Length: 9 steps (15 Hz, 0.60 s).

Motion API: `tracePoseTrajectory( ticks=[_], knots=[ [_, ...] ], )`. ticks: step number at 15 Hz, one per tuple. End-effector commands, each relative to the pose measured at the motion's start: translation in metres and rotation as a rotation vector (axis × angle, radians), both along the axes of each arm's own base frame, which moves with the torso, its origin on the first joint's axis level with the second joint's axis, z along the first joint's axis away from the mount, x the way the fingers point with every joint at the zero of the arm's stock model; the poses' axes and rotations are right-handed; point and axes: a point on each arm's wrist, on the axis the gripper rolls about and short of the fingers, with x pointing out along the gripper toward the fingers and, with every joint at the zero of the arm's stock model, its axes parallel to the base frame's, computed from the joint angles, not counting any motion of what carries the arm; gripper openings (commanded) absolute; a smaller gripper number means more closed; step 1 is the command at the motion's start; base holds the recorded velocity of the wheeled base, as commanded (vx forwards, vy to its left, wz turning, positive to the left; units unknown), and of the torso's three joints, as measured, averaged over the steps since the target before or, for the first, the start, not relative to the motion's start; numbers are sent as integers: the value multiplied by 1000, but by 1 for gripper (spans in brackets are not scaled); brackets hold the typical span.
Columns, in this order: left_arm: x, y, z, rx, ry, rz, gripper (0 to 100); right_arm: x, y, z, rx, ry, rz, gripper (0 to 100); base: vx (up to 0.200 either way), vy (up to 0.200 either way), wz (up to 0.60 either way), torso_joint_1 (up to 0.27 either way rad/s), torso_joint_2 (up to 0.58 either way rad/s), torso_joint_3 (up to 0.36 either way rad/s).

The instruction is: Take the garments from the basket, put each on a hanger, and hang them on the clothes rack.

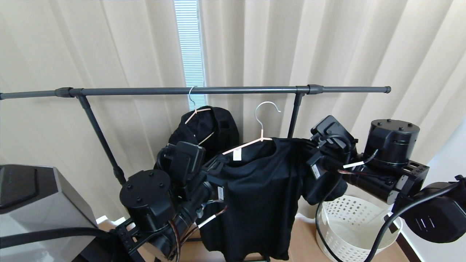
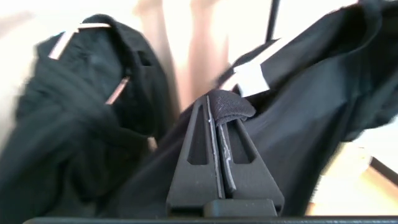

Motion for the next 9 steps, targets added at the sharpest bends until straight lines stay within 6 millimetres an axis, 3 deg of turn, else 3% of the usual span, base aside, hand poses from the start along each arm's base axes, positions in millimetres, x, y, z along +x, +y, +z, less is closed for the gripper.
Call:
tracePoseTrajectory(
  ticks=[1, 9],
  knots=[
    [-1, -2, 0, -3, -1, -6, 0, 0, 9, -8, 3, 16, 21, 0, 0, 0, 0, 0, 0, 0],
    [-11, -8, 10, -56, -8, -46, 0, -4, 30, -29, -19, 49, 53, 0, 0, 0, 0, 0, 0, 0]
  ],
)
